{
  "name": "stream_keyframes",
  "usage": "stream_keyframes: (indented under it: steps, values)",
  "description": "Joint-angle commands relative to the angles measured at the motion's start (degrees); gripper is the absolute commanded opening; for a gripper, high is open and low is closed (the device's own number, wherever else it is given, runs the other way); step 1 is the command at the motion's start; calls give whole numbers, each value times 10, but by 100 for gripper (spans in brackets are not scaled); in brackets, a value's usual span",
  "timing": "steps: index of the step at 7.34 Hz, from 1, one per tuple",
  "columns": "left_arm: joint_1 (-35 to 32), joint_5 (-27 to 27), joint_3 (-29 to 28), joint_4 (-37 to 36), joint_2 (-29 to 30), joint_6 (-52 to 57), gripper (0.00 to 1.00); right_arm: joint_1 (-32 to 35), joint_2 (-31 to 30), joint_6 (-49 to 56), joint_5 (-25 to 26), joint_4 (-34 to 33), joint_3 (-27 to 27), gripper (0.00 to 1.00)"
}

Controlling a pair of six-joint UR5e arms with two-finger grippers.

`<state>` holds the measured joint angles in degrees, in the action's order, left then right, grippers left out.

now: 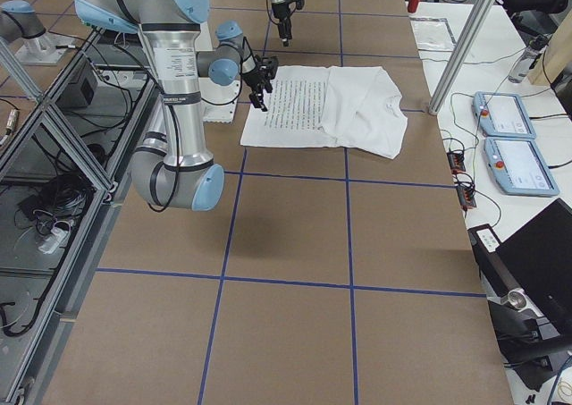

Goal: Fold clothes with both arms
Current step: 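Move both grippers to the shirt hem nearest the robot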

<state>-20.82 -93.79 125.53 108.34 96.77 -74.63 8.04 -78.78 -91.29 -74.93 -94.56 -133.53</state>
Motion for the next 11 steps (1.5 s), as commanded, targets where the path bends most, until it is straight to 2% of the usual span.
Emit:
stream_keyframes:
  steps: [1,2,3,4,5,7,10,11]
  values:
    - [83,66,-9,2,-27,-82,100,-39,-84,-20,33,103,-1,100]
    - [84,67,-24,12,-29,-85,100,-43,-110,-19,43,141,5,100]
    - [92,71,-41,36,-41,-87,100,-45,-110,-20,56,142,18,100]
    - [111,100,-60,68,-49,-102,99,-45,-110,-20,56,142,19,100]
    - [119,105,-63,72,-48,-106,99,-46,-109,-19,56,142,19,100]
    - [135,107,-74,71,-50,-106,94,-46,-109,-20,57,142,20,100]
    - [148,107,-82,67,-50,-106,78,-47,-107,-20,57,142,22,100]
    - [148,107,-83,66,-51,-105,78,-48,-107,-20,57,142,23,100]
